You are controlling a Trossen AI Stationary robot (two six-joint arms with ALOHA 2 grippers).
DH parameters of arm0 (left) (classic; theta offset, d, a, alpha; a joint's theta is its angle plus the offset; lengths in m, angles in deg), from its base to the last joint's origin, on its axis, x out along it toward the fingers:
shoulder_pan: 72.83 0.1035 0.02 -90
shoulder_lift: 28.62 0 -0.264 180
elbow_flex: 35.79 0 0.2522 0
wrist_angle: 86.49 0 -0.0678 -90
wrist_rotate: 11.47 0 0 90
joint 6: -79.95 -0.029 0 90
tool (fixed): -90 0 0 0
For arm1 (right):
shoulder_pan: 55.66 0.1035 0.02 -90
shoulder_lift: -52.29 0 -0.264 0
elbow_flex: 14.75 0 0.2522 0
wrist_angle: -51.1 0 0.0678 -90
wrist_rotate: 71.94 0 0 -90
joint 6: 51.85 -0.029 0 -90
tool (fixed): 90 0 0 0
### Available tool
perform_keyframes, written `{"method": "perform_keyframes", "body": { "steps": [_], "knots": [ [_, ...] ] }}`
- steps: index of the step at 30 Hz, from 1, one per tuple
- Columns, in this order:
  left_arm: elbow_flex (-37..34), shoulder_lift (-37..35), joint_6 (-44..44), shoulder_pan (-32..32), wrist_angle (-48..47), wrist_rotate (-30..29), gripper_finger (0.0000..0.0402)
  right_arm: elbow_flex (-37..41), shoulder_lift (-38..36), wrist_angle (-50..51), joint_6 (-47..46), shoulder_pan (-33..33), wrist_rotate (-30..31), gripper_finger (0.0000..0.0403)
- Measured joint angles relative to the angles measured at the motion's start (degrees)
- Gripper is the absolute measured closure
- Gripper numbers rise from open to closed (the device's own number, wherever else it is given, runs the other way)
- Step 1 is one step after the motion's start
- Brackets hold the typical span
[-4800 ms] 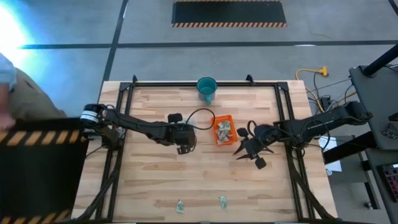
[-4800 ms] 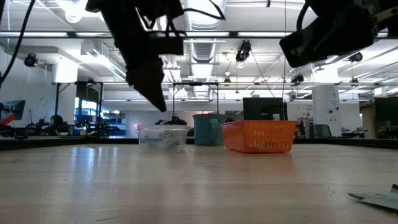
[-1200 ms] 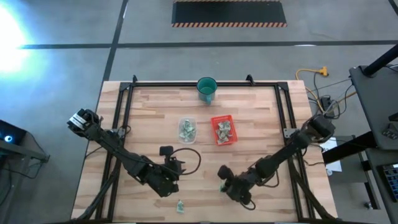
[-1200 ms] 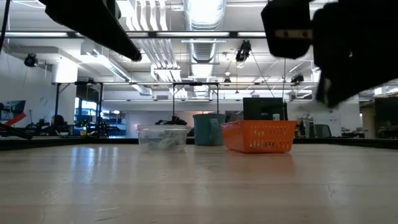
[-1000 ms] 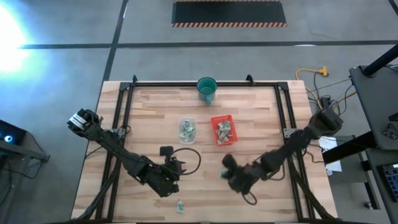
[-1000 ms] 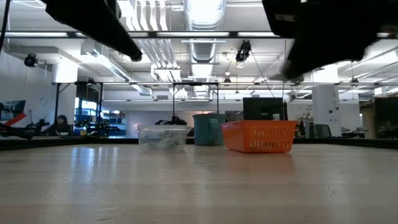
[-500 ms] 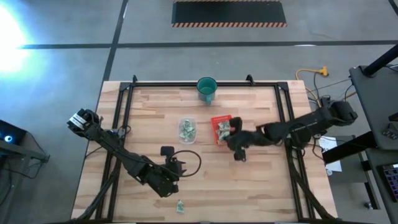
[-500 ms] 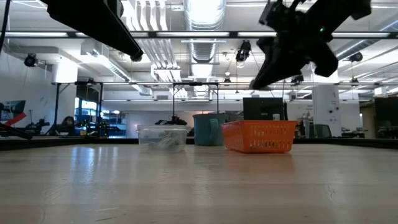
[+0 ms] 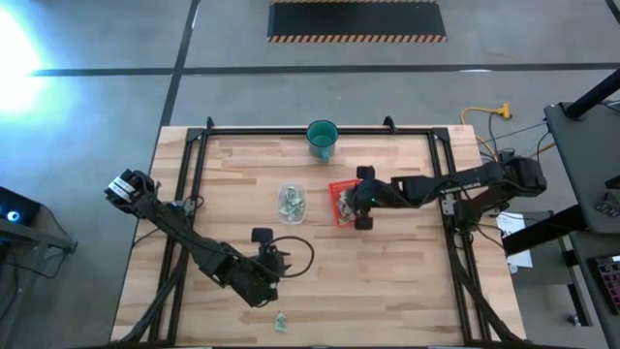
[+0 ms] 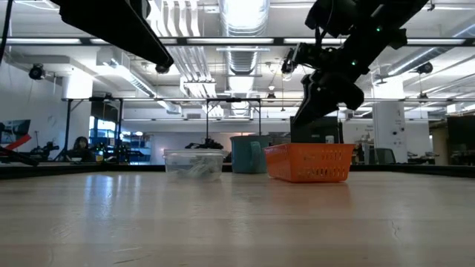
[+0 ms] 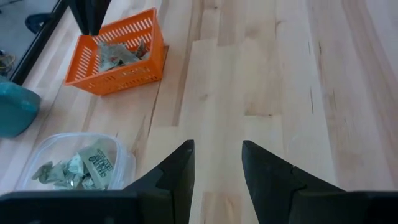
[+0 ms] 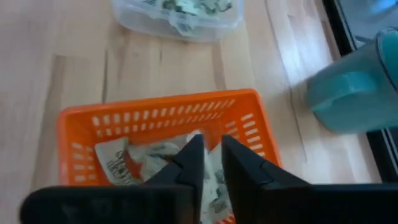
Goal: Pick and place items into bin
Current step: Put the right stevia packet into the orange bin, then put the stevia packet into the transparent bin
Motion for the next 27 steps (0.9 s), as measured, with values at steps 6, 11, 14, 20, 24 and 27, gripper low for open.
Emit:
{"method": "perform_keyframes", "body": {
  "steps": [6,11,14,20,24,27],
  "knots": [
    [0.00,0.76,-0.02,0.02,0.98,2.87,0.0284,0.01,-0.62,-0.04,-2.23,-0.63,0.01,0.0300],
    [0.00,0.79,0.06,-0.29,1.53,11.36,0.0284,-0.02,-1.49,-0.39,-2.60,0.38,-4.58,0.0257],
    [-0.04,0.78,0.11,-1.45,3.65,16.06,0.0284,-0.04,-1.53,-1.41,-3.12,2.23,-9.66,0.0244],
    [-0.03,0.76,-0.02,-5.36,6.98,19.06,0.0284,1.22,-1.25,-4.66,-3.29,8.97,-11.02,0.0244],
    [-0.04,1.35,1.24,-7.54,7.73,21.28,0.0284,3.30,-1.27,-10.95,-3.73,13.48,-11.10,0.0251],
    [-0.08,2.99,3.07,-8.64,8.59,22.32,0.0284,5.37,-1.27,-17.41,-5.02,16.08,-10.96,0.0257]
  ]
}}
